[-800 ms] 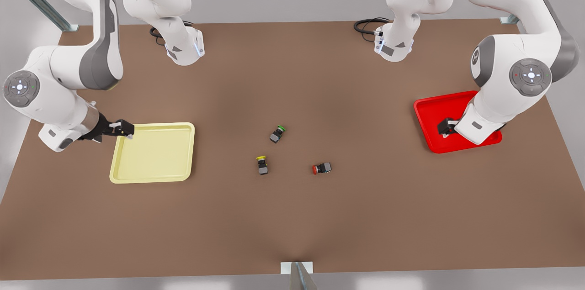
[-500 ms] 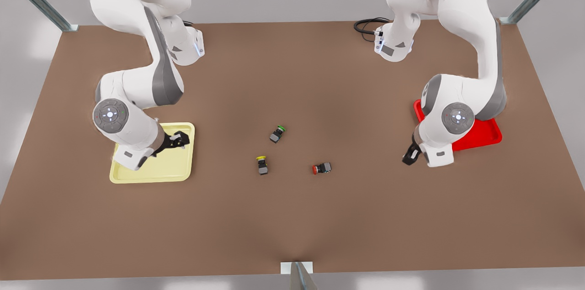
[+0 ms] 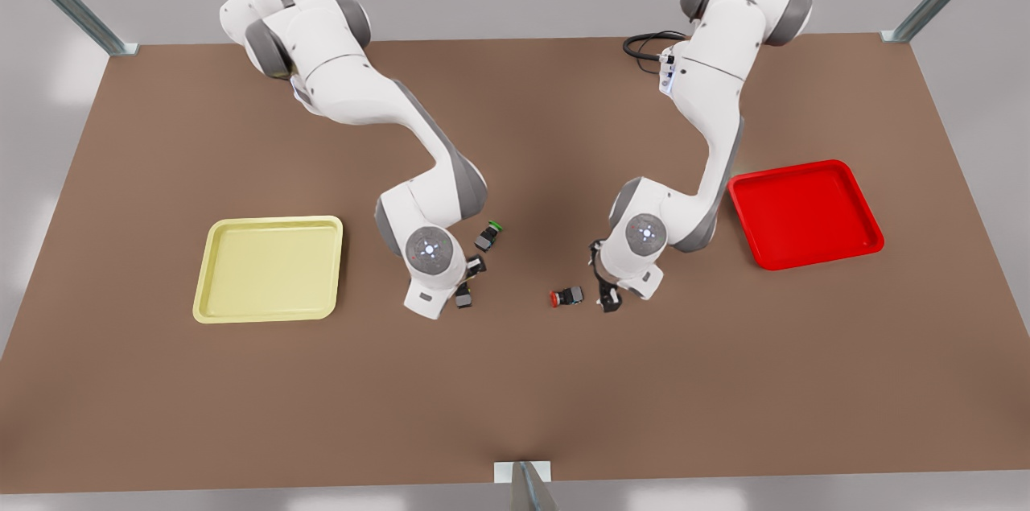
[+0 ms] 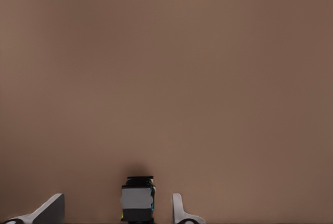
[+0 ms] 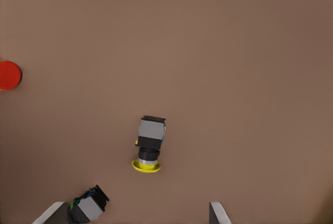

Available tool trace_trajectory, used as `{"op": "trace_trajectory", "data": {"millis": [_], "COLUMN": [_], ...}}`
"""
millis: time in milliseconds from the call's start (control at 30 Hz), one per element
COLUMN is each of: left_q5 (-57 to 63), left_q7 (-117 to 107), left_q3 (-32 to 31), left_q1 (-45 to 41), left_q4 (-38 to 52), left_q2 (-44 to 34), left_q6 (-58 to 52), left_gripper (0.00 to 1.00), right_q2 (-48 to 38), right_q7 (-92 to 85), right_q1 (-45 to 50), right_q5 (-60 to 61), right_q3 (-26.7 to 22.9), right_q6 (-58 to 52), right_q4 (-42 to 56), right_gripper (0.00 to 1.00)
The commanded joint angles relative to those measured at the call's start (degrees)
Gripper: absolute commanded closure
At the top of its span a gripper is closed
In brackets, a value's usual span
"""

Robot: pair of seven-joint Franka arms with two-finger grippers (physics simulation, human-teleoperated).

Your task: Place the switches on the corresponding trays according to their colors

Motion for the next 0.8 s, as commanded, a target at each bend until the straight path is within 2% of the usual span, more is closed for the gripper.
{"op": "trace_trajectory", "data": {"millis": [0, 267, 333, 667, 700, 733, 767], "left_q5": [-1.5, -1.7, -1.6, -1.3, -1.3, -1.3, -1.2], "left_q7": [-0.8, -5.0, -5.0, -4.3, -4.3, -4.2, -4.1], "left_q3": [0.0, 0.0, 0.0, 0.0, 0.0, -0.1, 0.0], "left_q1": [0.0, -1.2, -1.9, -2.9, -2.9, -2.9, -2.8], "left_q4": [0.9, 5.0, 5.7, 7.6, 7.6, 7.7, 7.6], "left_q2": [0.8, 7.7, 8.1, 10.5, 10.5, 10.5, 10.5], "left_q6": [0.1, 1.2, 1.4, 1.4, 1.4, 1.5, 1.5], "left_gripper": [0.0, 0.0, 0.0, 0.0, 0.06, 0.19, 0.25], "right_q2": [0.1, 4.8, 4.8, 8.8, 9.2, 9.4, 9.3], "right_q7": [-0.2, -4.5, -3.6, 7.6, 8.0, 8.2, 8.2], "right_q1": [0.0, 1.3, 1.3, 1.7, 1.8, 2.5, 2.6], "right_q5": [0.0, 0.5, 6.6, 1.3, 1.2, 1.3, 1.4], "right_q3": [0.0, 0.4, 0.0, -1.5, -1.5, -1.5, -1.3], "right_q6": [1.4, 7.8, 10.2, 16.0, 16.1, 16.1, 16.0], "right_q4": [-0.7, -2.9, -5.7, -5.8, -5.8, -5.7, -5.5], "right_gripper": [0.0, 0.0, 0.0, 0.0, 0.0, 0.0, 0.0]}}
